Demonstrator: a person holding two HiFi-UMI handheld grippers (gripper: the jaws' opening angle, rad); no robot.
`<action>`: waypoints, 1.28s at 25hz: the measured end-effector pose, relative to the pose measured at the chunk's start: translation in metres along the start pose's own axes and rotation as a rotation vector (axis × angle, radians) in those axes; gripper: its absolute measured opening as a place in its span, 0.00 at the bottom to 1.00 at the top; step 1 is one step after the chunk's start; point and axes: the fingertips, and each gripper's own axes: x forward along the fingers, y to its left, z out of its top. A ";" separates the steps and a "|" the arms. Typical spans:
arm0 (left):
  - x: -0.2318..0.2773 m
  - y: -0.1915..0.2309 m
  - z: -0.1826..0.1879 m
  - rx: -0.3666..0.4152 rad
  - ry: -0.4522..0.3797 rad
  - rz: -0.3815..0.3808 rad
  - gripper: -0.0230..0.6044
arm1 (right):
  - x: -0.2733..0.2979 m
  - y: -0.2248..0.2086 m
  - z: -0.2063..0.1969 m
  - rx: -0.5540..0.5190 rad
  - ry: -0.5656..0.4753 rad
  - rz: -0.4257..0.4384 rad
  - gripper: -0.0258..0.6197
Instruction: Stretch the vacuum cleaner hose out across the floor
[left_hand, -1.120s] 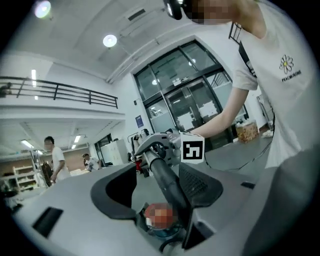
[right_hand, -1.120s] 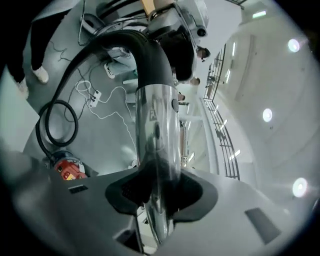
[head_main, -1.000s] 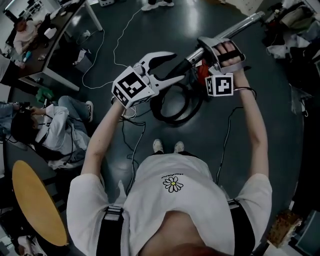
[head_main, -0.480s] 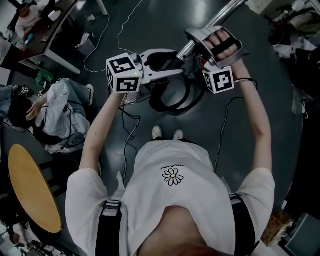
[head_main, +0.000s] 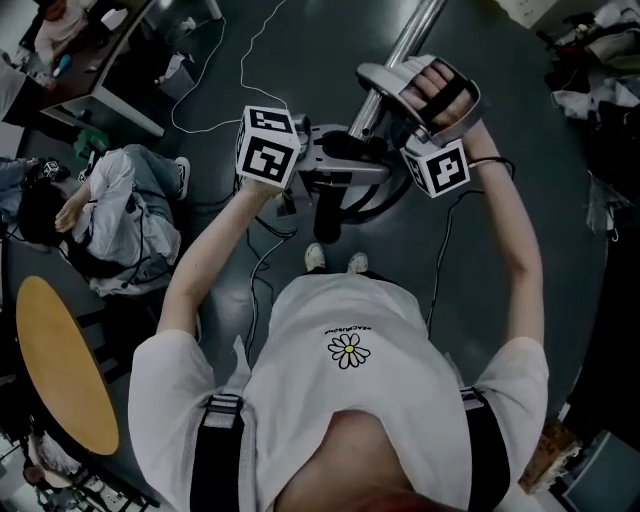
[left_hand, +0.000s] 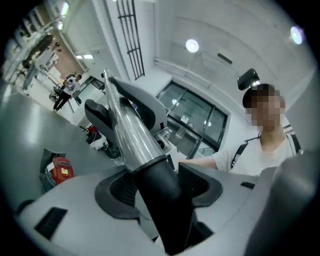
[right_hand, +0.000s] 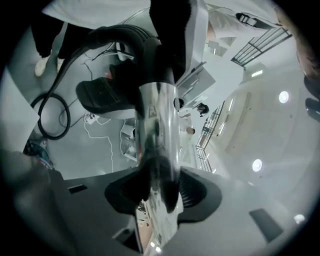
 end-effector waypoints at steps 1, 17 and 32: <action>0.002 -0.002 0.000 -0.042 -0.055 -0.005 0.43 | 0.000 0.003 0.002 0.031 -0.007 0.022 0.28; 0.009 -0.015 -0.035 -0.202 -0.233 -0.057 0.43 | -0.030 0.028 0.013 0.391 -0.182 -0.054 0.36; 0.004 0.009 -0.037 -0.216 -0.298 0.101 0.43 | -0.020 0.062 -0.123 2.598 -0.135 -0.009 0.36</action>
